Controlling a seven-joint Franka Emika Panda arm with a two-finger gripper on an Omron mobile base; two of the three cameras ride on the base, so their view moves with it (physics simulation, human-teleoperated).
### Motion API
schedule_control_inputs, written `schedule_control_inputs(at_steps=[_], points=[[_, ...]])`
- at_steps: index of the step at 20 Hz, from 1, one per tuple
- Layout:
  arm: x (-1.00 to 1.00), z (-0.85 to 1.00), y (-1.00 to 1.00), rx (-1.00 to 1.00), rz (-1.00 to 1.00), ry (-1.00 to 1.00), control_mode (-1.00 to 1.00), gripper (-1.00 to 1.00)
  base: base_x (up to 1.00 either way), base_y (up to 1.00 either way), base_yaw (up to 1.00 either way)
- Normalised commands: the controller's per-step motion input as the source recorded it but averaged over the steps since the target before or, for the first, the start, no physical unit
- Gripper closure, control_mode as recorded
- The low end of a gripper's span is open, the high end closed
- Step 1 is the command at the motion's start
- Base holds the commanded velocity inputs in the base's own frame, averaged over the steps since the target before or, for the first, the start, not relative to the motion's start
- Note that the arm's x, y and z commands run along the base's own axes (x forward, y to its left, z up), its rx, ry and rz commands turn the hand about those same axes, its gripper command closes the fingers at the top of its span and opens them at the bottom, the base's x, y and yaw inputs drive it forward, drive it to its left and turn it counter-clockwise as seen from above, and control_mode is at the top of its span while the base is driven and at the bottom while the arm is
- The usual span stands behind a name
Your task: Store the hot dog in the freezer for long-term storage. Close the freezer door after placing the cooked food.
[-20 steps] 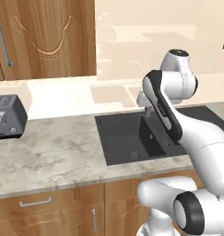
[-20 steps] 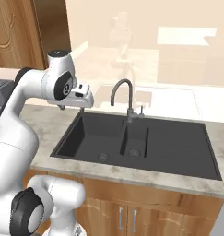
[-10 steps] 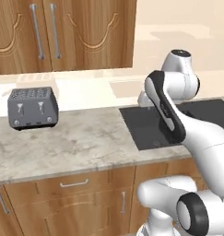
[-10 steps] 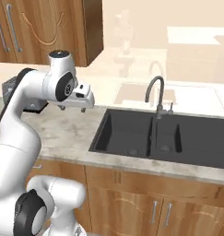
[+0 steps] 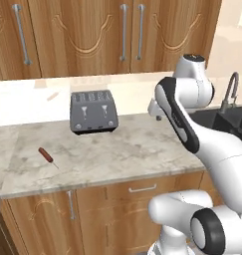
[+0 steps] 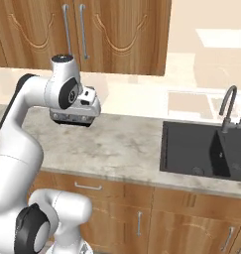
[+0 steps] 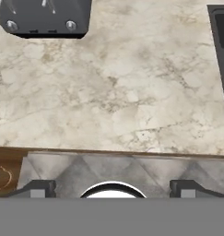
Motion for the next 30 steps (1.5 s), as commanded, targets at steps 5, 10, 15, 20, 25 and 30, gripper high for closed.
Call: schedule_control_inputs(at_steps=[5,10,15,20,25,30], points=[[0.0,0.0,0.0,0.0,0.0,0.0,1.0,-1.0,-0.02,0.58,0.0],[0.0,0.0,0.0,0.0,0.0,0.0,1.0,-1.0,0.1,0.21,0.17],[0.0,0.0,0.0,0.0,0.0,0.0,1.0,-1.0,0.09,0.34,0.19],[0.0,0.0,0.0,0.0,0.0,0.0,1.0,-1.0,0.0,0.42,0.12],[0.0,0.0,0.0,0.0,0.0,0.0,1.0,-1.0,0.0,0.64,0.06],[0.0,0.0,0.0,0.0,0.0,0.0,1.0,-1.0,0.0,0.56,0.05]])
